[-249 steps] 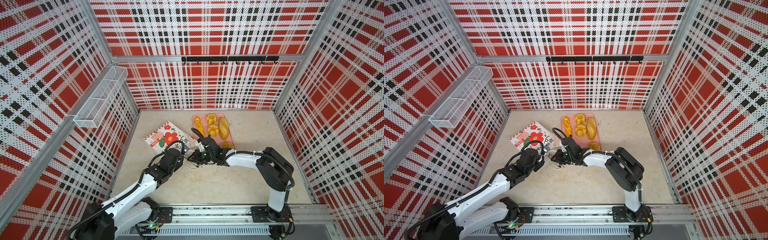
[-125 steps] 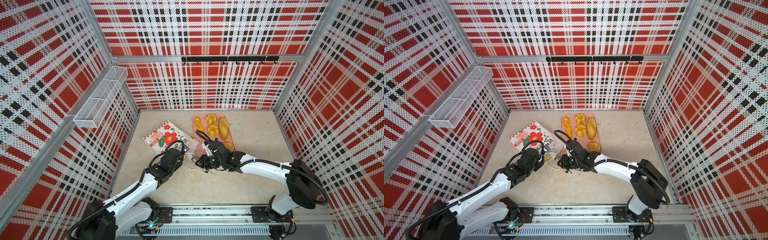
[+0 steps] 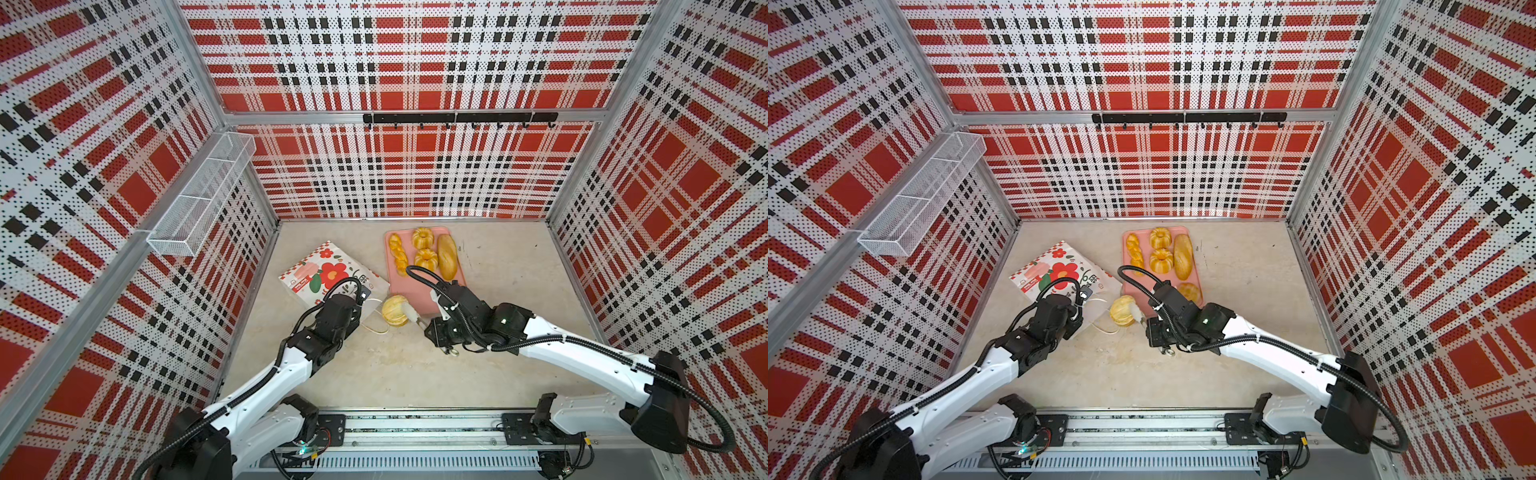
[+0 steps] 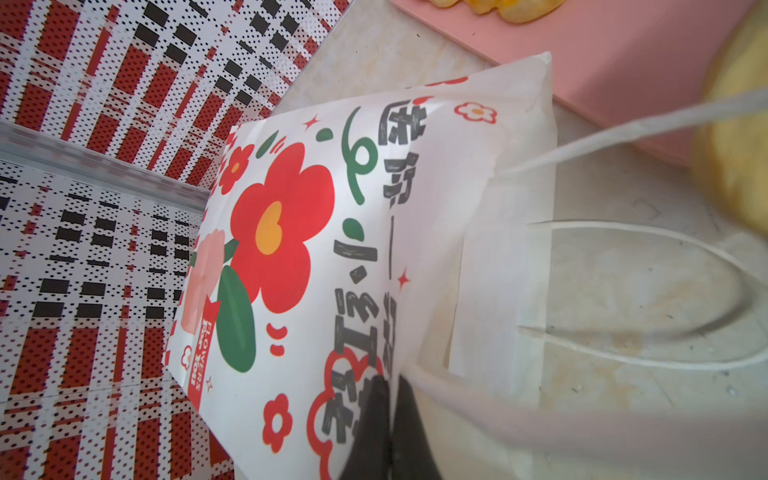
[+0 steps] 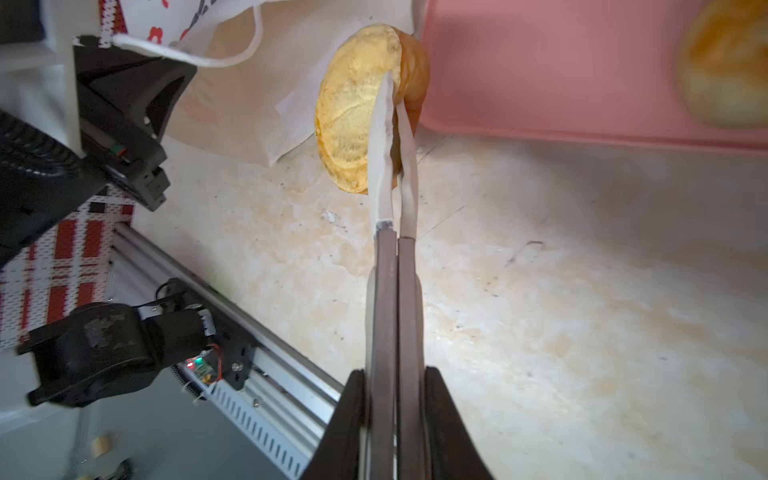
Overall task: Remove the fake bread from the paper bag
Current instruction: 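Pull the round yellow bun out of the bag with the right tongs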
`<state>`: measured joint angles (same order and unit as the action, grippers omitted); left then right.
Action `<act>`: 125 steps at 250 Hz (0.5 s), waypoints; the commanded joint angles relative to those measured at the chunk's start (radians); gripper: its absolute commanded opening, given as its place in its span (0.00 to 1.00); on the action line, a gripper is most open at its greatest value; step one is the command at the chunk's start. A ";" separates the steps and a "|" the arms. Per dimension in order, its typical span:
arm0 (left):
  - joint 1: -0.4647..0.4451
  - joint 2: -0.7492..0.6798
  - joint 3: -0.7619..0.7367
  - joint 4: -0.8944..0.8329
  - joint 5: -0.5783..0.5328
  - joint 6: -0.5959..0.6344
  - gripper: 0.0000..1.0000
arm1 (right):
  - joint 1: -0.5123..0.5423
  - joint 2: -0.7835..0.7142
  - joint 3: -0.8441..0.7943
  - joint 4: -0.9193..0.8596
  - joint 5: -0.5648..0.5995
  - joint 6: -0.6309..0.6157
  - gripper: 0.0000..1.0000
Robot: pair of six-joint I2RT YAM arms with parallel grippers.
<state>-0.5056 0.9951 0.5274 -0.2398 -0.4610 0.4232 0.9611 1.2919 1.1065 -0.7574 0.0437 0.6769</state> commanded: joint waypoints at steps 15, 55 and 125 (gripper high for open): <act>0.007 -0.016 0.008 0.006 -0.011 -0.021 0.00 | 0.003 0.063 0.183 -0.222 0.341 -0.173 0.00; 0.006 -0.024 0.004 0.003 -0.012 -0.025 0.00 | 0.008 0.185 0.317 -0.340 0.530 -0.261 0.00; 0.006 -0.016 0.006 0.000 -0.005 -0.023 0.00 | 0.085 0.460 0.562 -0.584 0.845 -0.271 0.00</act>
<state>-0.5053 0.9863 0.5274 -0.2401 -0.4610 0.4225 1.0122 1.6676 1.5600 -1.1980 0.6743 0.4244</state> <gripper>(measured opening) 0.047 0.222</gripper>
